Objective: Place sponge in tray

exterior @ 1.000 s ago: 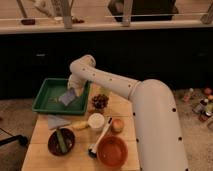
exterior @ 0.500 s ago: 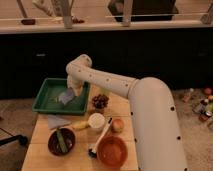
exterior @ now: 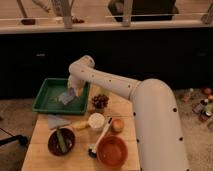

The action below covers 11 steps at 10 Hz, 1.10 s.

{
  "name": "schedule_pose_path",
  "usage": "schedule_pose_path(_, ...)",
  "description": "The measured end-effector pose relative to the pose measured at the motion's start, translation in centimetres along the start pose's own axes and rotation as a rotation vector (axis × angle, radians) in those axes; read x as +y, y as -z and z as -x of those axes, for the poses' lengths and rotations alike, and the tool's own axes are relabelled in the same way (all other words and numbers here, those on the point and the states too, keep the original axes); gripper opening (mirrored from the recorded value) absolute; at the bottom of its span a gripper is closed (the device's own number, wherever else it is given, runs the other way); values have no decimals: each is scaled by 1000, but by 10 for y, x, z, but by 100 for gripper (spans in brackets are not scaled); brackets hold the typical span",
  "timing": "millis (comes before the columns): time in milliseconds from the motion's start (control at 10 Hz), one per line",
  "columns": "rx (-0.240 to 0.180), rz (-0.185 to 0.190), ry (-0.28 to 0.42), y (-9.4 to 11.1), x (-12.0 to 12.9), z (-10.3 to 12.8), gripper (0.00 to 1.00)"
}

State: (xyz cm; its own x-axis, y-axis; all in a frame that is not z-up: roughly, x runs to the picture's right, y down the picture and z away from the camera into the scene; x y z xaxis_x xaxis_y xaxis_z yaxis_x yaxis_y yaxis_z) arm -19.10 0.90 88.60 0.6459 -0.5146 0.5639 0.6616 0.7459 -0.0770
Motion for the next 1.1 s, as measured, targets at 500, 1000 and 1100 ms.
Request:
schedule_pose_path(500, -42, -31, 81, -1, -1, -4, 0)
schedule_pose_path(1000, -104, -59, 123, 1, -8, -7, 29)
schedule_pose_path(1100, -115, -65, 123, 1, -9, -9, 37)
